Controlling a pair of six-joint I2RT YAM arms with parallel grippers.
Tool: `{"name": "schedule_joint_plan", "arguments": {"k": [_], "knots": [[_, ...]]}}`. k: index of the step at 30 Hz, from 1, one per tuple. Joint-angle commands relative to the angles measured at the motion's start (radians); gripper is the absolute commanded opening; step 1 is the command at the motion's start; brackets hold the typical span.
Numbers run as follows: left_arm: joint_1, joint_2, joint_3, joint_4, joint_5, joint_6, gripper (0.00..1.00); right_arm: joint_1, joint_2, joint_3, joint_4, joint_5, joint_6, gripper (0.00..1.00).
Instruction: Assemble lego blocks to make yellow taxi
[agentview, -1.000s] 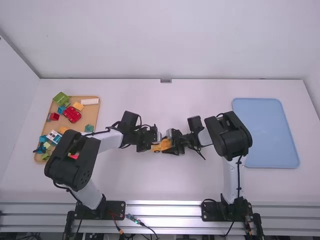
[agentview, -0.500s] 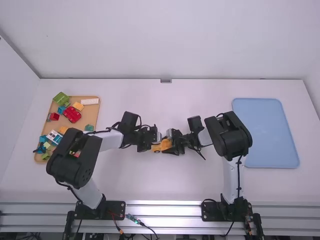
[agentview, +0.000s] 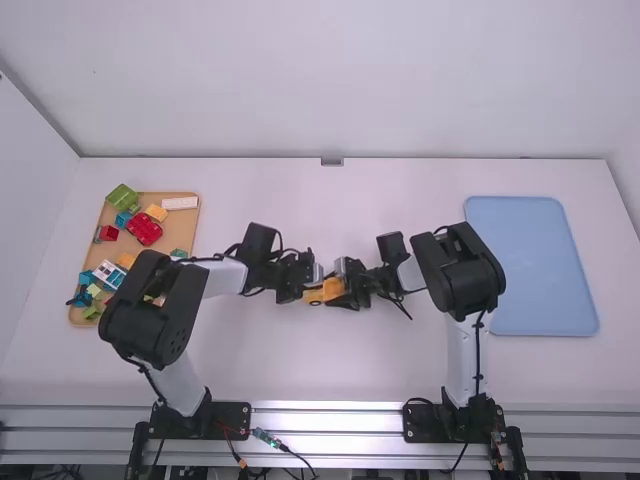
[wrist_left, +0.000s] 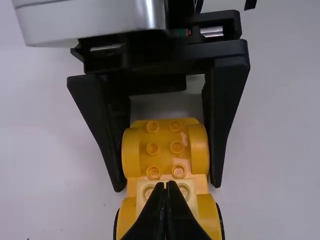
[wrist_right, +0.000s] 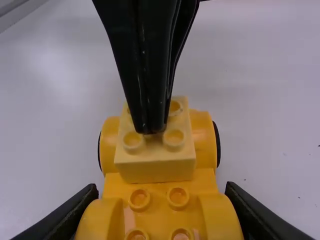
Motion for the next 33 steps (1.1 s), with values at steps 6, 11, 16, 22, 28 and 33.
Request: {"name": "schedule_joint_plan", "arguments": {"k": [6,11,16,22,28,33], "knots": [[0.0,0.073,-0.122,0.045,-0.218,-0.104,0.02,-0.021,0.02,0.005,0.001,-0.021,0.002,0.5],[0.0,0.073,-0.153,0.102,-0.193,-0.104,0.02,-0.019,0.02,0.005,0.001,-0.016,-0.015,0.5],[-0.003,0.072,-0.12,0.089,-0.139,-0.104,0.02,-0.021,0.02,0.005,-0.003,-0.018,-0.016,0.5],[-0.008,0.072,-0.028,-0.063,-0.134,-0.089,0.02,-0.021,0.02,0.005,-0.003,-0.014,-0.016,0.5],[-0.002,0.067,0.06,-0.2,-0.073,0.012,0.02,-0.021,0.02,0.005,-0.003,-0.014,-0.016,0.5],[-0.003,0.064,0.136,-0.274,-0.081,0.01,0.02,-0.021,0.02,0.005,-0.003,-0.003,-0.011,0.5]]}}
